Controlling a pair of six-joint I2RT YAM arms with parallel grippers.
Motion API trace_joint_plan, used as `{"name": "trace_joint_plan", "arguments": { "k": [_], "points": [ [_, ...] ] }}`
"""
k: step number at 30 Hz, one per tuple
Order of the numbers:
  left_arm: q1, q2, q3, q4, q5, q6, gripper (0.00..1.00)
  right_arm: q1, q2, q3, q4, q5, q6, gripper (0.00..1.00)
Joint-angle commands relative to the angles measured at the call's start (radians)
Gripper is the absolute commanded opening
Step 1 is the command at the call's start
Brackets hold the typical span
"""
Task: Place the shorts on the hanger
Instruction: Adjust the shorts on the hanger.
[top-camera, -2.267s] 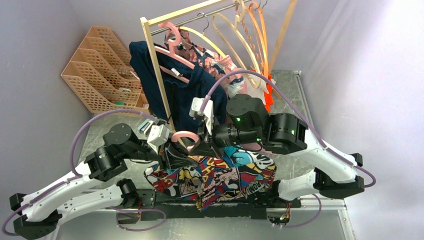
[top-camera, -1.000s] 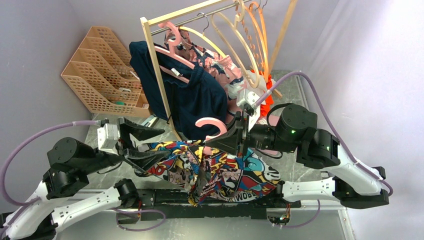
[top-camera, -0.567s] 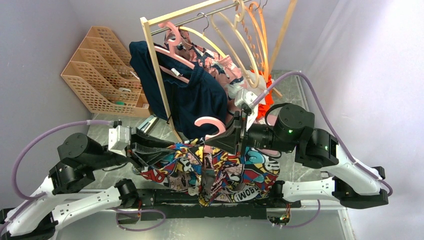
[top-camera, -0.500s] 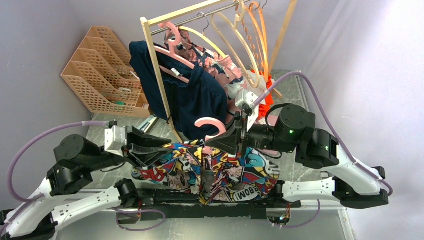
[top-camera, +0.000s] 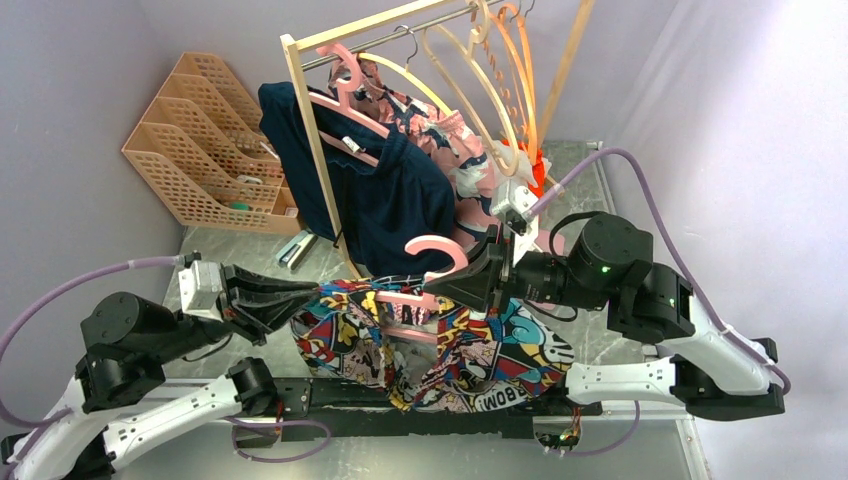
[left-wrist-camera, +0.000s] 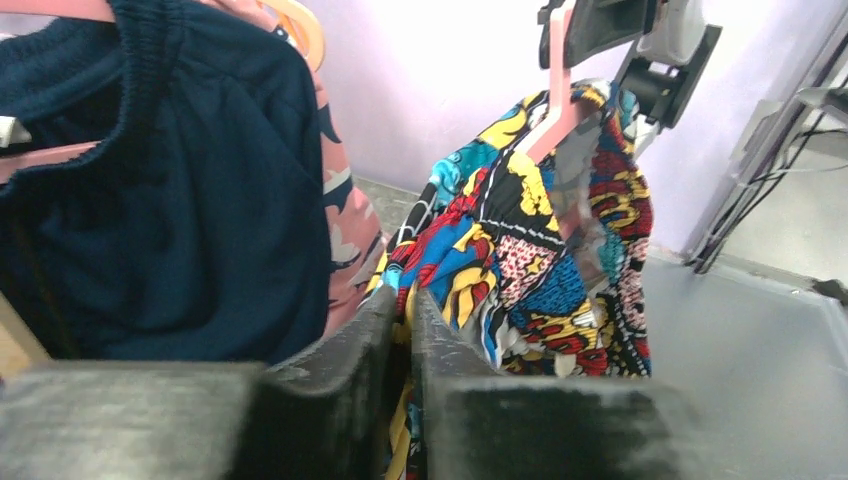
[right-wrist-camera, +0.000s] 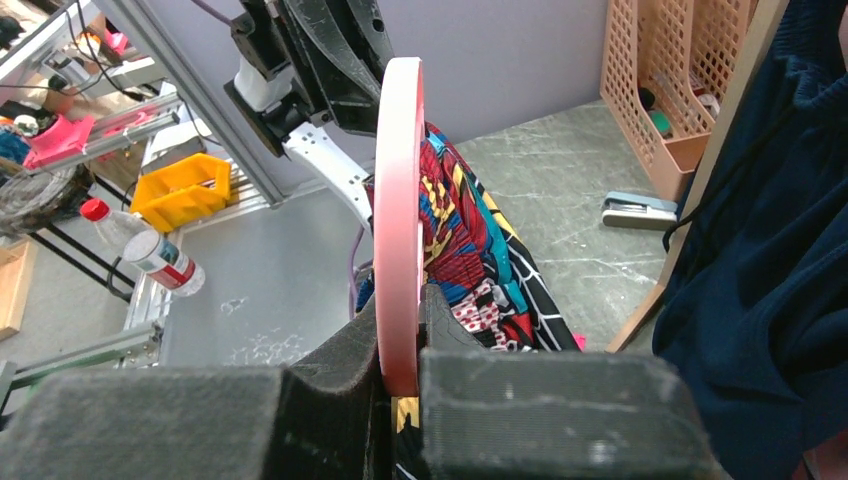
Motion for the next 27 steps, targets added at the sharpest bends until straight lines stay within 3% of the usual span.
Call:
{"name": "trace_joint_plan", "arguments": {
  "k": [1, 3, 4, 7, 12, 19, 27],
  "points": [
    [0.003, -0.030, 0.006, -0.096, -0.055, -0.024, 0.27, 0.003, -0.039, 0.012, 0.111, 0.021, 0.010, 0.00],
    [0.004, -0.034, 0.027, -0.076, -0.042, -0.029, 0.54, 0.003, -0.037, 0.016, 0.111, 0.011, 0.012, 0.00],
    [0.004, -0.032, 0.042, -0.054, -0.029, -0.029, 0.63, 0.003, -0.033, 0.019, 0.111, 0.007, 0.012, 0.00],
    [0.004, 0.010, 0.115, 0.022, 0.026, -0.014, 0.75, 0.002, -0.022, 0.028, 0.113, -0.005, 0.007, 0.00],
    [0.004, 0.170, 0.275, 0.088, 0.196, 0.028, 0.77, 0.003, 0.011, 0.034, 0.117, -0.031, -0.007, 0.00],
    [0.004, 0.439, 0.388, 0.000, 0.494, 0.078, 0.77, 0.003, 0.038, 0.039, 0.123, -0.063, -0.016, 0.00],
    [0.004, 0.582, 0.452, -0.104, 0.587, 0.130, 0.74, 0.003, 0.059, 0.069, 0.097, -0.064, -0.028, 0.00]
  ]
}}
